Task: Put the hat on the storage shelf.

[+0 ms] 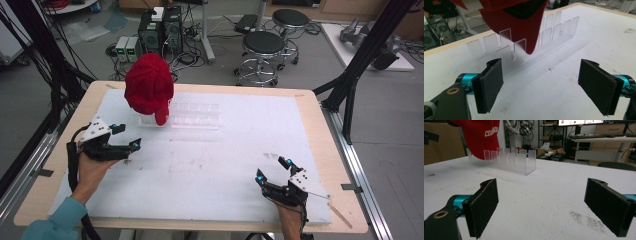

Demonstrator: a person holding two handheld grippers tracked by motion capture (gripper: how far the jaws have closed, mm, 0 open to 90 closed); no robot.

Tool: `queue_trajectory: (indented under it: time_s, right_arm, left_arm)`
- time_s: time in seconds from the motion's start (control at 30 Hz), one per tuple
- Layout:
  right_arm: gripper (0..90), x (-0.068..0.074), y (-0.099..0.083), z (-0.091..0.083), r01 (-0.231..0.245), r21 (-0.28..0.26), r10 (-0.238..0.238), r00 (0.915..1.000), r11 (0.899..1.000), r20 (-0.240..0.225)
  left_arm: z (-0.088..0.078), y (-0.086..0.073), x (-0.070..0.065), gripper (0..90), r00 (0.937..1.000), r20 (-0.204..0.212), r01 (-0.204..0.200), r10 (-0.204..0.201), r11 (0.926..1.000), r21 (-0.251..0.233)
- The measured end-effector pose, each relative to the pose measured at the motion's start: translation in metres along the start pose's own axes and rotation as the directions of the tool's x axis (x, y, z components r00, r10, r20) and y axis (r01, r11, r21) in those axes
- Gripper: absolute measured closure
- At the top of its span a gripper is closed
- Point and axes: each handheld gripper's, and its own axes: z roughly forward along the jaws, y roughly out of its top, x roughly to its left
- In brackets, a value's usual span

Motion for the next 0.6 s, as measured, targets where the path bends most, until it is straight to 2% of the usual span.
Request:
queue_trajectory:
  time_s: [0.07,0.13,0.2,0.27,0.4,0.5,0.6]
  right_arm:
    - [11.0,0.001,0.000,0.000,0.004,-0.001,-0.004,1.0000,1.000,0.001]
    - [11.0,0.000,0.000,0.000,0.008,0.001,-0.008,1.0000,1.000,0.004]
    - [11.0,0.000,0.000,0.000,0.006,0.003,-0.006,1.0000,1.000,0.008]
    - [11.0,0.001,0.000,0.001,0.002,0.011,-0.002,1.0000,1.000,0.005]
    - [11.0,0.001,0.001,0.001,0.012,0.014,-0.012,0.9999,1.000,0.010]
    - [11.0,0.002,0.000,0.000,0.012,0.004,-0.012,0.9999,1.000,0.006]
    - [11.0,0.002,0.000,0.000,0.014,-0.005,-0.014,0.9999,1.000,0.005]
  left_arm:
    - [-0.010,-0.010,0.001,20.5,0.9999,0.010,-0.006,0.006,0.9998,-0.018]
    - [-0.020,-0.021,0.003,20.3,0.9998,0.021,-0.001,0.002,0.9984,-0.056]
    - [-0.030,-0.031,0.005,20.1,0.9998,0.014,-0.011,0.013,0.9941,-0.108]
    - [-0.037,-0.039,0.008,20.0,0.9997,0.023,0.006,-0.003,0.9915,-0.130]
    - [-0.045,-0.055,0.009,19.8,0.9999,0.013,0.005,-0.003,0.9897,-0.143]
    - [-0.049,-0.068,0.008,19.8,0.9992,0.040,0.006,0.000,0.9885,-0.151]
    - [-0.054,-0.079,0.009,19.8,0.9991,0.042,0.016,-0.009,0.9841,-0.177]
